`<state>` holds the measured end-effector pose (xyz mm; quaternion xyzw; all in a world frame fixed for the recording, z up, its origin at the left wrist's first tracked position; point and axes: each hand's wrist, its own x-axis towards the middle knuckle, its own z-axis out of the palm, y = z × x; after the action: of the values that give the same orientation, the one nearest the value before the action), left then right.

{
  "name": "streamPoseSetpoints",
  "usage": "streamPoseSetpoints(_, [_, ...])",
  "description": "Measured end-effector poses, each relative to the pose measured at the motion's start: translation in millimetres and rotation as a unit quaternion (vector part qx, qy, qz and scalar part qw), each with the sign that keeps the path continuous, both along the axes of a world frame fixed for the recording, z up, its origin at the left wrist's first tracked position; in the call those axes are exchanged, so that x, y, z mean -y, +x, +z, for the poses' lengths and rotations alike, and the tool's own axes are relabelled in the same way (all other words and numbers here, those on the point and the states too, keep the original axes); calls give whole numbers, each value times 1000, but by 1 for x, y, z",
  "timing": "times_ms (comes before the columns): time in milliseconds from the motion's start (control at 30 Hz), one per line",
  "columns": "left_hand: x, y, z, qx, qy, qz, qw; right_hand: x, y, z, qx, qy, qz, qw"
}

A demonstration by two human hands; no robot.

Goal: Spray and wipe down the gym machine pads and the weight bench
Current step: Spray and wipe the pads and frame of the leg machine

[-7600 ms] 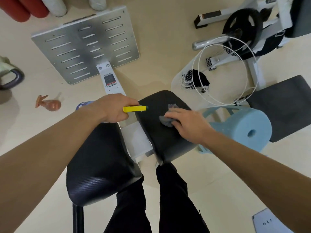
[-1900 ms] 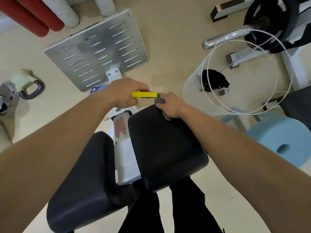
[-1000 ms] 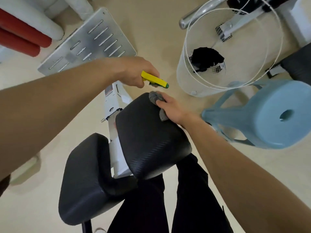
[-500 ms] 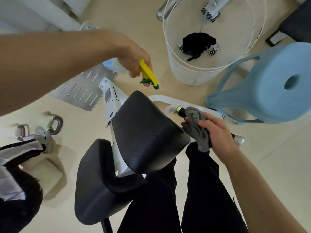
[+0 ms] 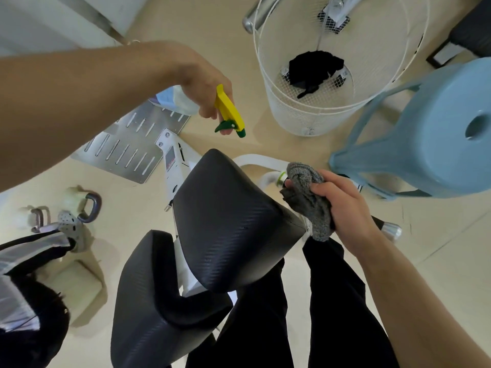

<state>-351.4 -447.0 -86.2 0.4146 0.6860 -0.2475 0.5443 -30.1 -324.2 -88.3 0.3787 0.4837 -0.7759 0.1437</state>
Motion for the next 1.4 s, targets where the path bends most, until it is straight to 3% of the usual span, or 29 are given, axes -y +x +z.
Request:
streamPoseSetpoints(500, [30, -8, -12, 28, -24, -7, 999, 7, -9, -7, 8, 23, 34, 999])
streamPoseSetpoints(867, [6, 12, 13, 42, 33, 42, 998, -6, -5, 7, 35, 31, -26, 999])
streamPoseSetpoints(1100, [-20, 48, 38, 105, 23, -2, 994, -17, 8, 18, 31, 50, -61, 996])
streamPoseSetpoints(1233, [-31, 70, 44, 84, 50, 44, 994, -19, 21, 21, 27, 38, -92, 995])
streamPoseSetpoints(1400, [-44, 96, 43, 92, 59, 12, 994, -27, 40, 24, 30, 42, -99, 994])
